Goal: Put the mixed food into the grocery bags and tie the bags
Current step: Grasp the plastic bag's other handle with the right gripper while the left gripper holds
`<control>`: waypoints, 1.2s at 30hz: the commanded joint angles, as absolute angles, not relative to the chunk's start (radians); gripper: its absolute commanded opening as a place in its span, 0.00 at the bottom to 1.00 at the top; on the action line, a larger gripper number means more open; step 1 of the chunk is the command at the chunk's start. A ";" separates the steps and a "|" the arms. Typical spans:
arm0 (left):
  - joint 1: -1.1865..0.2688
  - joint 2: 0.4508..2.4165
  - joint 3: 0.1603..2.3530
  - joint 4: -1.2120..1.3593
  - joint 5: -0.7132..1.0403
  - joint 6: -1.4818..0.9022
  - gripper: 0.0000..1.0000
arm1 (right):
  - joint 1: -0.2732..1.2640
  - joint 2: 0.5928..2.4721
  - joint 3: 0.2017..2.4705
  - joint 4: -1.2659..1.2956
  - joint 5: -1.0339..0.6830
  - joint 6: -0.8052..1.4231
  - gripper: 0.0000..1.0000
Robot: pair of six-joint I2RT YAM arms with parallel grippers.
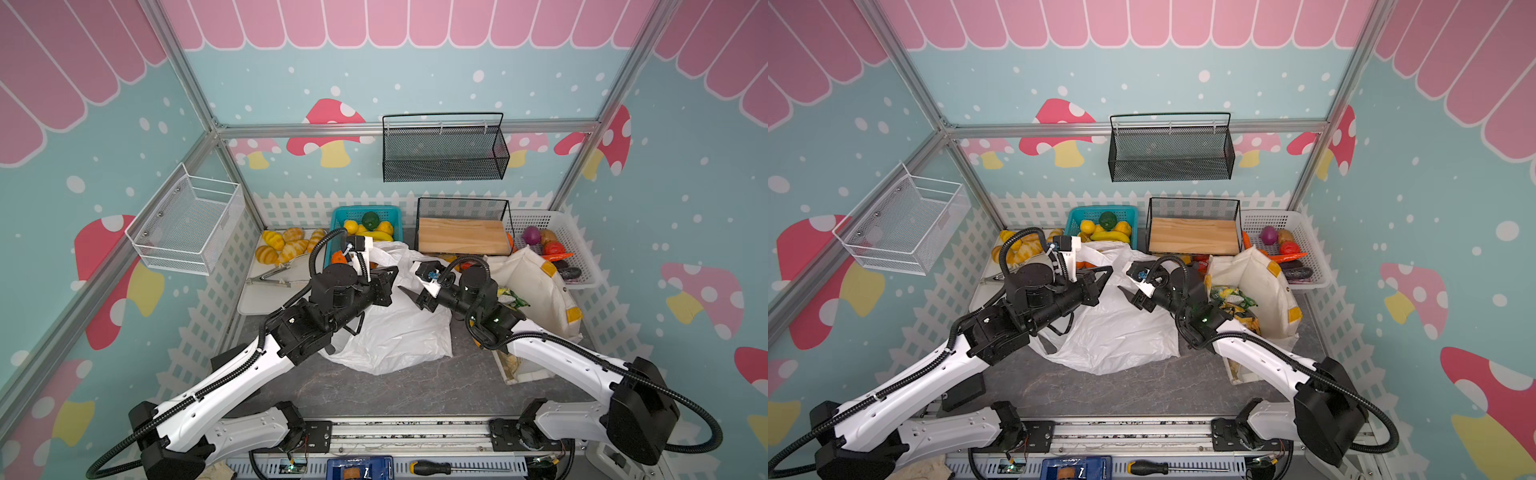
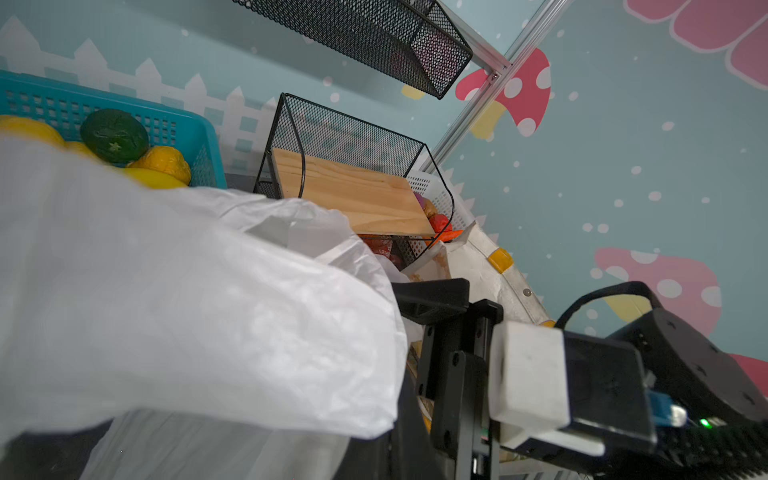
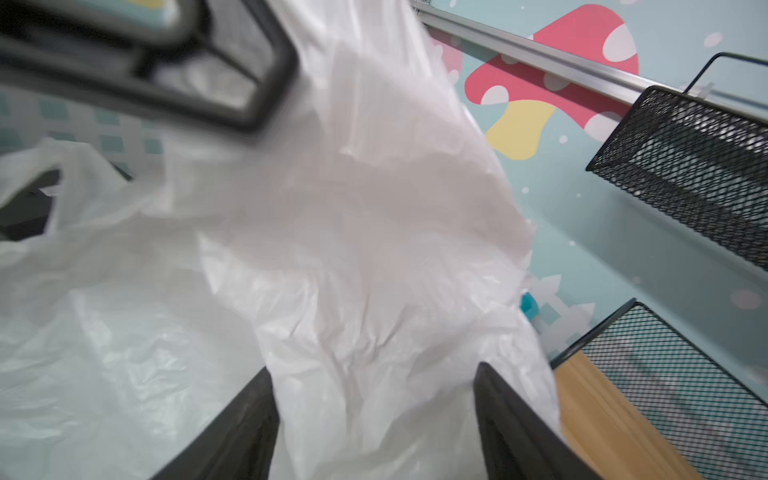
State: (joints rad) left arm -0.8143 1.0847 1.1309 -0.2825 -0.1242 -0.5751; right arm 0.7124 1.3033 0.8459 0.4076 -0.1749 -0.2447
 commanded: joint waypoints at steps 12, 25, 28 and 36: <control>-0.717 0.993 1.203 -0.440 0.141 -0.317 0.64 | 0.511 1.250 0.701 0.697 -0.502 -0.162 0.00; -0.371 0.912 1.122 -0.634 0.294 -0.188 0.81 | 0.359 1.191 0.722 0.730 -0.779 0.049 0.00; -0.373 0.996 1.173 -0.665 0.406 -0.164 0.83 | 0.358 1.193 0.732 0.719 -0.815 0.055 0.00; -0.469 1.176 1.186 -0.600 0.485 -0.257 0.82 | 0.359 1.226 0.744 0.753 -0.838 0.106 0.00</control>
State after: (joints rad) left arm -0.4278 1.1481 1.1751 -0.6155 0.4458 -0.2256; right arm 0.3599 1.2137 0.7124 0.7059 -0.8005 0.0635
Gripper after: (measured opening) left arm 0.826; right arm 0.055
